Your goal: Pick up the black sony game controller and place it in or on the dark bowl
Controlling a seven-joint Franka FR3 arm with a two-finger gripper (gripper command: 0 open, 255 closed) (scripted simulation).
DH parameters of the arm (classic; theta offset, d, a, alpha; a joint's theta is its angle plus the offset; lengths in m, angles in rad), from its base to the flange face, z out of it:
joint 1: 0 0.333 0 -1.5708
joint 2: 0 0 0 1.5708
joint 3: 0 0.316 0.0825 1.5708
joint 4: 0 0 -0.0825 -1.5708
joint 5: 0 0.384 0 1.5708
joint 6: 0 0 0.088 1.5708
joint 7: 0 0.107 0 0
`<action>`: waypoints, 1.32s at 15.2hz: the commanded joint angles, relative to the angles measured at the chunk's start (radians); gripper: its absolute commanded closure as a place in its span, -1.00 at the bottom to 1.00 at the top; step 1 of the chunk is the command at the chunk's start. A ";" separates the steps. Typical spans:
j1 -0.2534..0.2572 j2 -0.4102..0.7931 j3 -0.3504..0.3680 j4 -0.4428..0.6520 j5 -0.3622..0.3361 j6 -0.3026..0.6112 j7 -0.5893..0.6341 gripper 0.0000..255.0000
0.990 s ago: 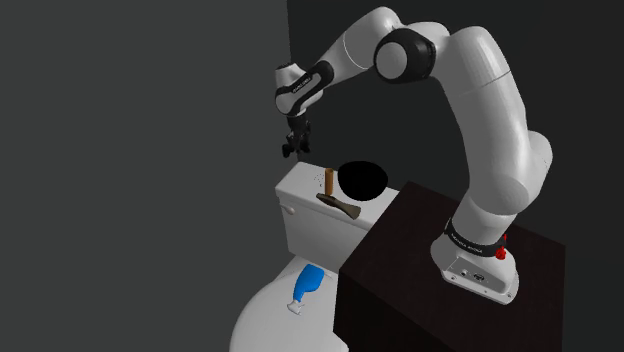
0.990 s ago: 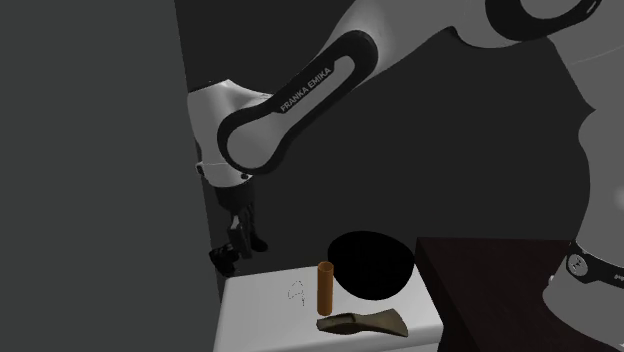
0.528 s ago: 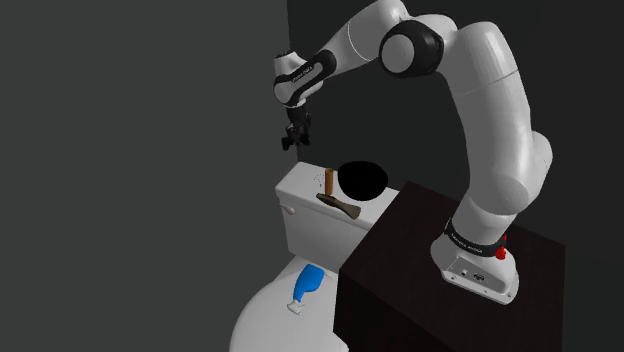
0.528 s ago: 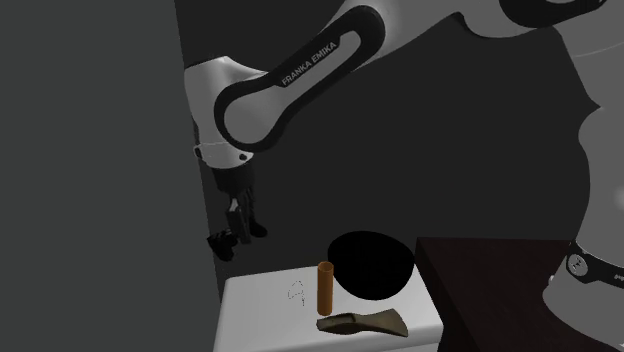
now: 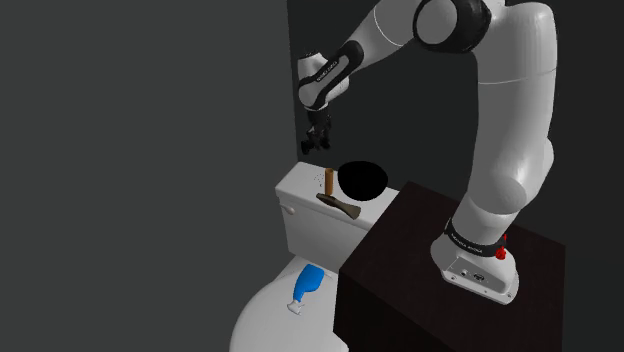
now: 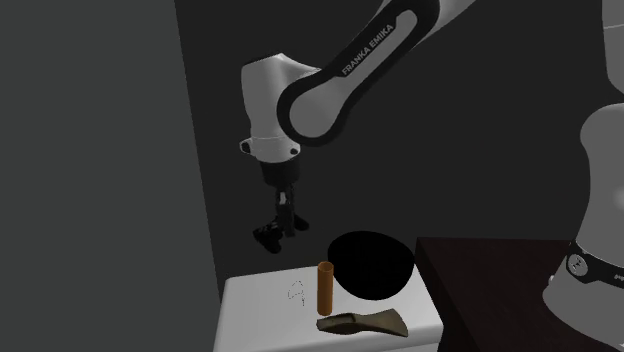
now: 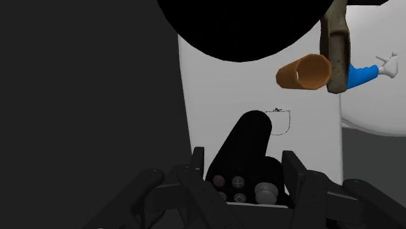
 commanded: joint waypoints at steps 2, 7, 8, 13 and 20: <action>-0.017 -0.094 -0.011 -0.151 -0.008 0.060 -0.017 1.00; -0.047 -0.244 -0.036 -0.371 -0.028 0.135 -0.050 1.00; -0.053 -0.273 -0.042 -0.412 -0.033 0.148 -0.058 1.00; -0.089 -0.420 -0.078 -0.606 -0.069 0.201 -0.097 1.00; -0.110 -0.410 -0.098 -0.687 -0.099 0.295 -0.102 1.00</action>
